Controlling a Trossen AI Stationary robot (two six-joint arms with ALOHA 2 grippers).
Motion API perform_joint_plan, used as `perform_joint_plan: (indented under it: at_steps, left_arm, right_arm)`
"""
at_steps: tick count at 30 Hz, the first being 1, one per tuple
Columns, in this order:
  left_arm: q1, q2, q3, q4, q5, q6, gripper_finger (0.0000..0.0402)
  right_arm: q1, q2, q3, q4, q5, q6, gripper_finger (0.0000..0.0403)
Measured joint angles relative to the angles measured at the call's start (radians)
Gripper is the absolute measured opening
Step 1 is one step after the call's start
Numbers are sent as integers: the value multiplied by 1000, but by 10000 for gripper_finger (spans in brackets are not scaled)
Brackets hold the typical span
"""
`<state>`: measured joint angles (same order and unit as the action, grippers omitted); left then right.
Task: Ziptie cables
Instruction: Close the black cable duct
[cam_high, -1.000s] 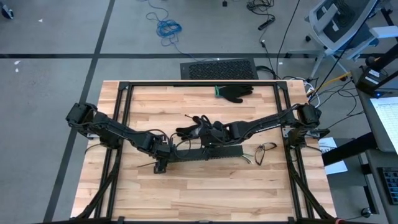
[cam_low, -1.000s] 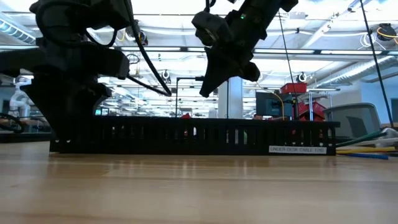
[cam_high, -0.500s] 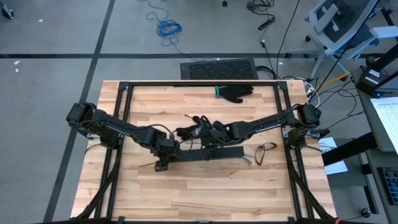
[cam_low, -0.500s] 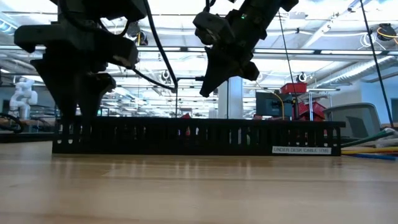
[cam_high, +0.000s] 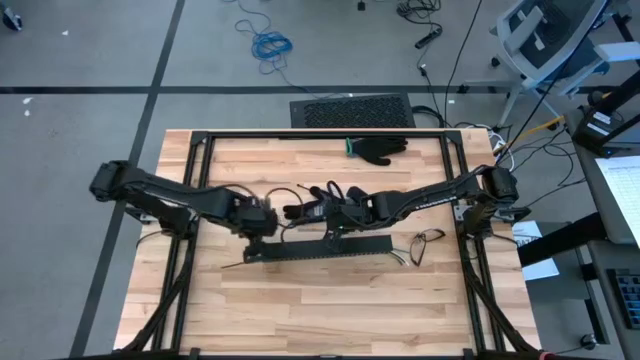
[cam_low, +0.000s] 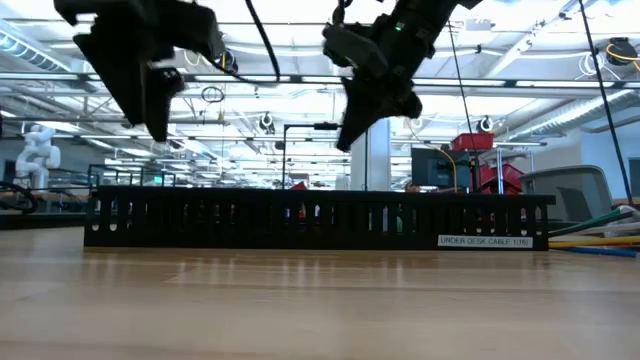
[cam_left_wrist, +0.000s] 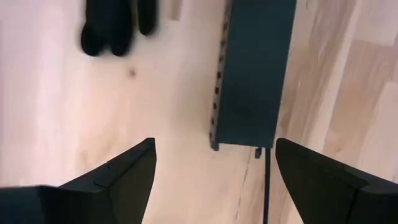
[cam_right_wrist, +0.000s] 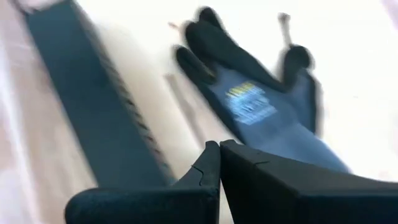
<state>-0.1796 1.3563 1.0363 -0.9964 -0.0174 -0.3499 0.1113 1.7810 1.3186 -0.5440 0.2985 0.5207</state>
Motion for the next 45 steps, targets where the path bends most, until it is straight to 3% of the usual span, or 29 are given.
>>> perform_joint_plan:
  at_steps: [5,9,13,17,19,30,45]
  left_arm:
    - [-52,-105,-82,-6,-35,-86,313]
    - [-98,-153,-199,34,-54,-224,271]
    - [-124,-152,-318,159,-46,-326,183]
    - [-123,-124,-375,247,-27,-376,47]
    - [-117,-117,-382,268,-27,-393,15]
    - [-101,-92,-405,420,25,-431,1]
    - [-101,107,-407,560,68,-429,0]
  right_arm:
    - [-1,-30,0,-124,67,1,0]
    - [0,-52,0,-214,87,34,0]
    - [3,-73,0,-299,170,85,0]
    - [2,-107,0,-374,206,129,0]
    - [2,-129,0,-402,226,148,0]
    - [1,-231,0,-642,259,308,0]
    - [16,-236,0,-805,252,432,0]
